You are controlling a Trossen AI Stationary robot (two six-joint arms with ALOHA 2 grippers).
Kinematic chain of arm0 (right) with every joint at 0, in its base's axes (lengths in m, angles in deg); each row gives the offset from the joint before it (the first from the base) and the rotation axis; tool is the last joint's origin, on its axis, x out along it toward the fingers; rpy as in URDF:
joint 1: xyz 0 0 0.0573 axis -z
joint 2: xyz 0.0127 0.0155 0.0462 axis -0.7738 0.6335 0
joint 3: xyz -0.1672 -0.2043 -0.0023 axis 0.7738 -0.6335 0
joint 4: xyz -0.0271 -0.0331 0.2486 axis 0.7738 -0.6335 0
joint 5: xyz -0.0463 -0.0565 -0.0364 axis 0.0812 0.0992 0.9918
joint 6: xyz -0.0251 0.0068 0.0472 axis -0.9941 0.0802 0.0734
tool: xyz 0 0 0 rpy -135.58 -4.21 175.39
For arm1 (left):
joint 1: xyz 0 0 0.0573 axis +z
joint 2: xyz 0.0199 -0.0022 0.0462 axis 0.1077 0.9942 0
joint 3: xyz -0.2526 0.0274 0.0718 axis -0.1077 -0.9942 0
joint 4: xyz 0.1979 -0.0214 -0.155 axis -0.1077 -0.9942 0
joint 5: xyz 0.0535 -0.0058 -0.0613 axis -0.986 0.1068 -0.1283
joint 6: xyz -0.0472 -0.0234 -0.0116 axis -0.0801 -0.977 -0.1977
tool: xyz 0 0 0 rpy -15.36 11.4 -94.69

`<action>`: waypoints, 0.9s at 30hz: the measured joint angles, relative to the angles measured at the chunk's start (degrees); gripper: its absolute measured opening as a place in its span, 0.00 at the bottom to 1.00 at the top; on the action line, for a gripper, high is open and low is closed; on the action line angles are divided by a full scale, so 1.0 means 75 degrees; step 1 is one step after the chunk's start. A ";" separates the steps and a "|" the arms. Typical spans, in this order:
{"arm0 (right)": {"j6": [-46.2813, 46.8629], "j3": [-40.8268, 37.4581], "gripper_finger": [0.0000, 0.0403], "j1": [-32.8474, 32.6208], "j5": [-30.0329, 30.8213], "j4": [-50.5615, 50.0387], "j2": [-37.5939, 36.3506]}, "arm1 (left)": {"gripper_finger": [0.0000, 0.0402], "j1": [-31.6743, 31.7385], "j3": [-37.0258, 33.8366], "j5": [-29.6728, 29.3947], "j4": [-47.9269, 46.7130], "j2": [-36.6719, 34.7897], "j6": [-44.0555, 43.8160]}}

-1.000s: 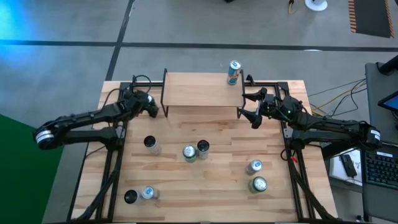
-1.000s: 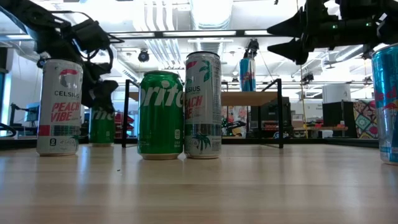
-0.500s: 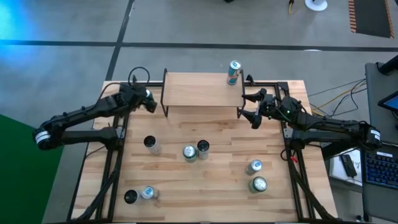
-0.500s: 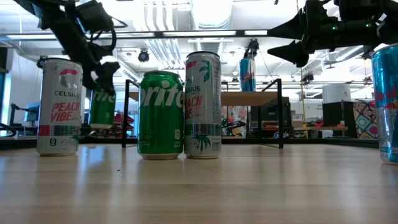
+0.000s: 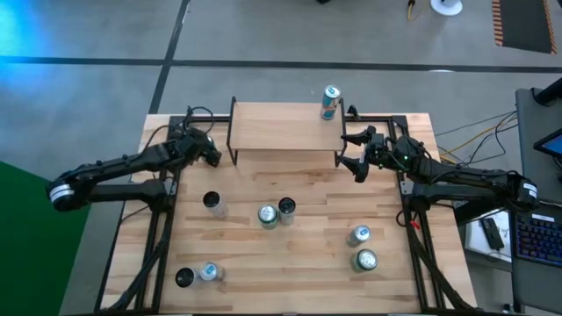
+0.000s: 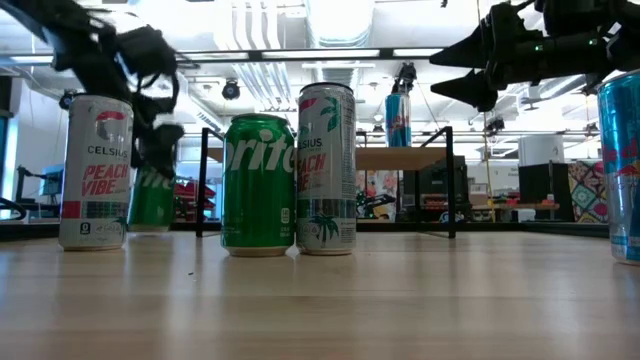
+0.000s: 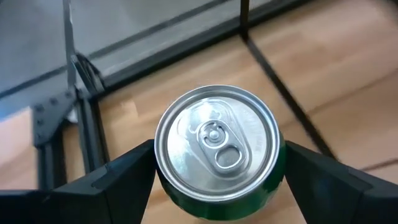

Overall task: Sort soda cans
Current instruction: Put the top green soda can on the shelf, then put the right blue soda can on the shelf and align it with other blue soda can

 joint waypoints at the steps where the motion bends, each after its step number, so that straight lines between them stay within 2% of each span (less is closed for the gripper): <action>1: -0.0010 0.0000 0.94 0.0000 0.0000 -0.0002 0.0000 | 0.77 -0.0001 -0.0150 -0.0019 0.0232 -0.0015 -0.0041; 8: -0.0056 0.0000 0.94 0.0000 -0.0003 -0.0190 0.0000 | 0.80 0.0000 -0.0627 0.0037 0.0911 -0.0042 -0.0120; 11: -0.0054 -0.0001 0.94 0.0000 -0.0003 -0.0336 0.0000 | 0.84 -0.0020 -0.0479 0.0481 0.0437 -0.0028 -0.0005; 14: -0.0007 -0.0006 0.94 -0.0003 -0.0006 -0.0327 -0.0005 | 0.89 -0.0032 0.0104 0.0830 -0.0059 -0.0042 0.0178; 19: -0.0024 -0.0006 0.94 -0.0003 0.0202 -0.0305 -0.0106 | 0.94 -0.0125 0.1236 0.0802 -0.1181 -0.0034 0.0236; 27: 0.0202 -0.0009 0.94 -0.0003 0.1285 -0.1269 -0.0442 | 0.95 -0.0680 0.2417 0.0100 -0.2036 -0.0072 0.0176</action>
